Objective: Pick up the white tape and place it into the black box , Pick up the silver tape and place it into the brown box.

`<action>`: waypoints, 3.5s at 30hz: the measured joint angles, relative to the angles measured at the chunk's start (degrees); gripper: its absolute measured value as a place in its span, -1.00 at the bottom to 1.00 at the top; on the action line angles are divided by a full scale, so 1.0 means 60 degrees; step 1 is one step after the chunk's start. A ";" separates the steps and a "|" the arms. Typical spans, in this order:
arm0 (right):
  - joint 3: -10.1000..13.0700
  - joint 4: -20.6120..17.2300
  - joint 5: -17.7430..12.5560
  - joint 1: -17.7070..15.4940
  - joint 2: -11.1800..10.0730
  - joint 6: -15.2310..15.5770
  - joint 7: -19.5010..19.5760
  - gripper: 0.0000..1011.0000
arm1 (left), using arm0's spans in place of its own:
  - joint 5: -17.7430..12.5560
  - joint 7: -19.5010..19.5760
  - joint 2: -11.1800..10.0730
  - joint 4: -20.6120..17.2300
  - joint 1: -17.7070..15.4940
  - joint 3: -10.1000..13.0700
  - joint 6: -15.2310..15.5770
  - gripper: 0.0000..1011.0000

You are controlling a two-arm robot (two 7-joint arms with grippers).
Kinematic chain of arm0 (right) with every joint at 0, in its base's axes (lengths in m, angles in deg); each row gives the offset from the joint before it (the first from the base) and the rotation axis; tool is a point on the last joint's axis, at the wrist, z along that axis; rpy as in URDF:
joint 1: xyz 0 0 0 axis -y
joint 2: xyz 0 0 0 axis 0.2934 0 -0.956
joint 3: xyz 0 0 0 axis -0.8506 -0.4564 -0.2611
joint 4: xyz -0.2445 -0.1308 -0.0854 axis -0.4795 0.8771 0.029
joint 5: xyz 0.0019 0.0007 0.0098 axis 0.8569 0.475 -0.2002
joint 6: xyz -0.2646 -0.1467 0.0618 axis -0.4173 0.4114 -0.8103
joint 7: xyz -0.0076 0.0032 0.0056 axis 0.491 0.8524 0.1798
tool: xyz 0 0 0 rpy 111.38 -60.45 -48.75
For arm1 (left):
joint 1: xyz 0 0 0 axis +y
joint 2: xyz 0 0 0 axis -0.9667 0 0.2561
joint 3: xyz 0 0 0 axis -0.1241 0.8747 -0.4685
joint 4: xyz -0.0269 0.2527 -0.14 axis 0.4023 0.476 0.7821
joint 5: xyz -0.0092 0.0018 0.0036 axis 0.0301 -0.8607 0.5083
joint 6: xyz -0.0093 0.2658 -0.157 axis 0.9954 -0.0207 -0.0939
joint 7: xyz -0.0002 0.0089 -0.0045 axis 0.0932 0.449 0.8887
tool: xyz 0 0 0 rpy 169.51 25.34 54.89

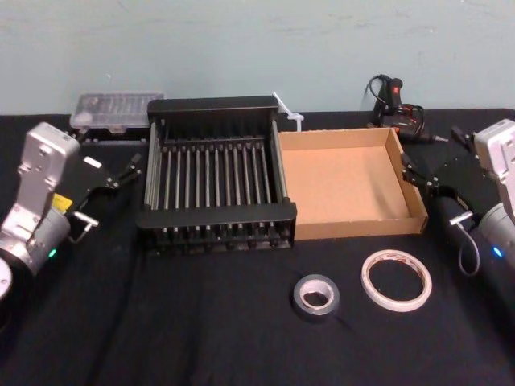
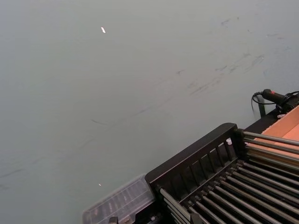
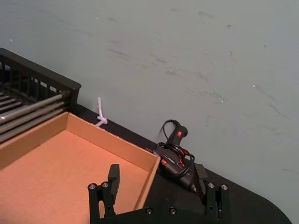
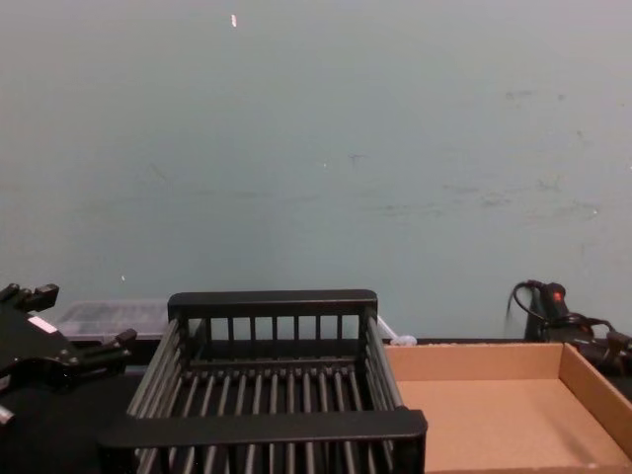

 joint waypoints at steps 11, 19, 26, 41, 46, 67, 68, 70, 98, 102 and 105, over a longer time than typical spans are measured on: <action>0.0448 -0.0887 -0.0344 -0.0636 -0.0148 0.0380 -0.0359 0.98 | 0.0000 0.0000 0.0000 0.0000 0.0000 0.0000 0.0000 0.98; 0.0943 -0.1941 -0.0880 -0.1424 -0.0493 0.1027 -0.0687 0.98 | 0.0000 0.0000 0.0000 0.0000 0.0000 0.0000 0.0000 0.98; 0.1476 -0.2861 -0.1591 -0.2207 -0.0849 0.1621 -0.1150 0.98 | 0.0000 0.0000 -0.0001 0.0000 0.0000 0.0000 0.0000 0.98; 0.2532 -0.3999 -0.2444 -0.3654 -0.1299 0.2283 -0.1742 0.98 | 0.0000 0.0000 0.0000 0.0000 0.0000 0.0000 0.0000 0.98; 0.2673 -0.4089 -0.2466 -0.3915 -0.1352 0.2519 -0.1883 0.98 | 0.0000 0.0000 0.0000 0.0000 -0.0001 0.0000 0.0000 0.98; 0.2473 -0.3446 -0.2197 -0.3765 -0.0915 0.3572 -0.2373 0.98 | 0.0000 0.0000 0.0000 0.0000 0.0000 0.0000 0.0000 0.98; 0.2459 -0.3386 -0.2184 -0.3736 -0.0880 0.3590 -0.2387 0.98 | 0.0000 0.0000 0.0000 0.0000 0.0000 0.0000 0.0000 0.98; 0.2428 -0.3234 -0.2144 -0.3666 -0.0789 0.3626 -0.2440 0.98 | 0.0000 0.0000 0.0000 0.0000 -0.0001 0.0000 0.0000 0.98; 0.2103 -0.1970 -0.1051 -0.3044 -0.0031 0.3503 -0.2926 0.98 | 0.0000 0.0000 0.0000 0.0000 0.0000 0.0000 0.0000 0.98; 0.2140 -0.1897 -0.0960 -0.3032 0.0038 0.3462 -0.2999 0.98 | 0.0000 0.0000 0.0000 0.0000 -0.0001 0.0000 0.0000 0.98; 0.2147 -0.1879 -0.0932 -0.3029 0.0053 0.3437 -0.3021 0.98 | 0.0000 0.0000 0.0000 0.0000 0.0000 0.0000 0.0001 0.98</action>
